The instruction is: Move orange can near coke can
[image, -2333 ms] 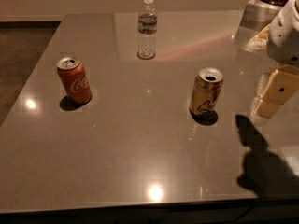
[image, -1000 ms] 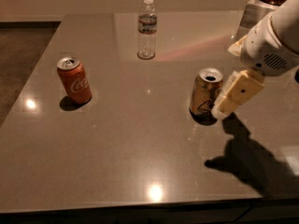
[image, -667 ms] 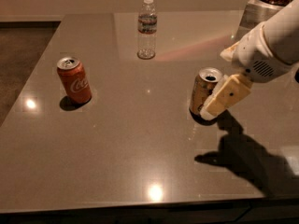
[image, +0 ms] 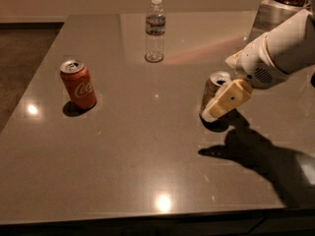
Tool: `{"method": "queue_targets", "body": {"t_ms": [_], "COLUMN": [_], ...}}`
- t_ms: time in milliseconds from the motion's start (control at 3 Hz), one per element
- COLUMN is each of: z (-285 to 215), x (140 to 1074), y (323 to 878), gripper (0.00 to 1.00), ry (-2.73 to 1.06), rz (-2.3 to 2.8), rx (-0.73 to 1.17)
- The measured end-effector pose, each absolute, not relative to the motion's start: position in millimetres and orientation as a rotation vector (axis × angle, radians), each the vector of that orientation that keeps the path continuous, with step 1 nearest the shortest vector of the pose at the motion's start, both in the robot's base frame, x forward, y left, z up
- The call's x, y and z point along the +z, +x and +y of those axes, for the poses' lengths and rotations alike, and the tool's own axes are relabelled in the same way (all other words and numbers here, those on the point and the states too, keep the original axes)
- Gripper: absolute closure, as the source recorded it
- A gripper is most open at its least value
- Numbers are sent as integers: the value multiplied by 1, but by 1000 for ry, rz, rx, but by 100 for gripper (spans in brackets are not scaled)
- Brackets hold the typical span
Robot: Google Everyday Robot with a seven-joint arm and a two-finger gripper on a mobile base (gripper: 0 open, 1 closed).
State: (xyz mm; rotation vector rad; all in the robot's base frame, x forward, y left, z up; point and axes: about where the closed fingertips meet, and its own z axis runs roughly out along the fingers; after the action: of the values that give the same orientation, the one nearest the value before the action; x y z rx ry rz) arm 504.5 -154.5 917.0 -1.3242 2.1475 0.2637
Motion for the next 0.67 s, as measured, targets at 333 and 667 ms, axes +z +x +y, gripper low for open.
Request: {"method": "queue_targets", "body": {"t_ms": [333,667], "z": [-157,-151], "x": [916,921], "y": [511,512], "gripper": [18,41], "ry": [-1307,-1316], "rz": [2166,2167], "rx": [266,261]}}
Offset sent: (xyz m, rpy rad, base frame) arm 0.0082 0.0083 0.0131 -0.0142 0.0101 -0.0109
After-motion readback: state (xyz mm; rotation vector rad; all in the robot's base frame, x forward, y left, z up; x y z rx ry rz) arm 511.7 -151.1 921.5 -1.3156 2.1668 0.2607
